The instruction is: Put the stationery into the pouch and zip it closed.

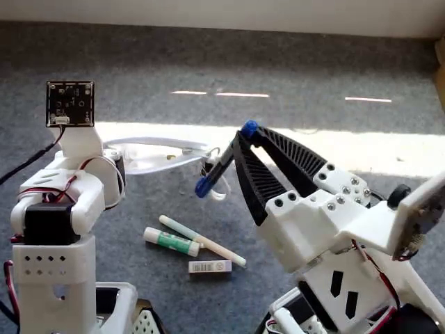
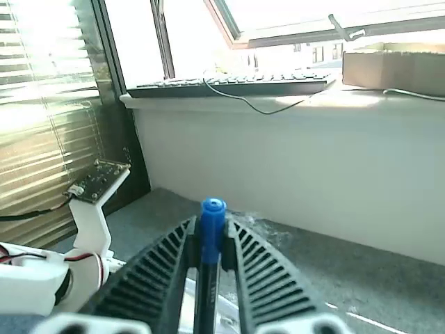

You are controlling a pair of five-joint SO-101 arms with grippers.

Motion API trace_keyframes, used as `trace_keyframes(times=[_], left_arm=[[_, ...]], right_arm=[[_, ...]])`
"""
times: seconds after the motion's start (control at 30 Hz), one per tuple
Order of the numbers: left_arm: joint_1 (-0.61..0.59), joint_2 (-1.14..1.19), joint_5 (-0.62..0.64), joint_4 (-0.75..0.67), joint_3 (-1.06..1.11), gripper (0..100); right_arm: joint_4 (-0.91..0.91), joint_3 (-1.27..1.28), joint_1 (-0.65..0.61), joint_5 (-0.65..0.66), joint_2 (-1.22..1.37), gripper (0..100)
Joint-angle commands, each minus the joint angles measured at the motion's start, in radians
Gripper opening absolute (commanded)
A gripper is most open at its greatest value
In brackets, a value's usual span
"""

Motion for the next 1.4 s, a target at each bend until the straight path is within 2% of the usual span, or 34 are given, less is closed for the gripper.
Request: trace_keyframes(times=[0.0, 0.23, 0.7, 0.83, 0.93, 1.37], left_arm=[[-0.016, 0.013, 0.005, -0.009, 0.005, 1], [-0.016, 0.013, 0.005, -0.011, 0.005, 1], [-0.016, 0.013, 0.005, -0.011, 0.007, 1], [-0.016, 0.013, 0.005, -0.011, 0.007, 1], [-0.016, 0.013, 0.006, -0.011, 0.007, 1], [-0.016, 0.013, 0.006, -0.011, 0.022, 1]], right_arm=[[-0.097, -0.038, -0.012, 0.011, -0.004, 0.5], [-0.214, -0.036, -0.140, 0.012, -0.002, 0.5], [-0.552, 0.231, -0.142, 0.015, -0.008, 0.5], [-0.667, 0.285, -0.145, 0.138, -0.008, 0.5], [-0.734, 0.332, -0.147, 0.166, -0.010, 0.5], [-0.748, 0.412, -0.148, 0.169, -0.010, 0.5]])
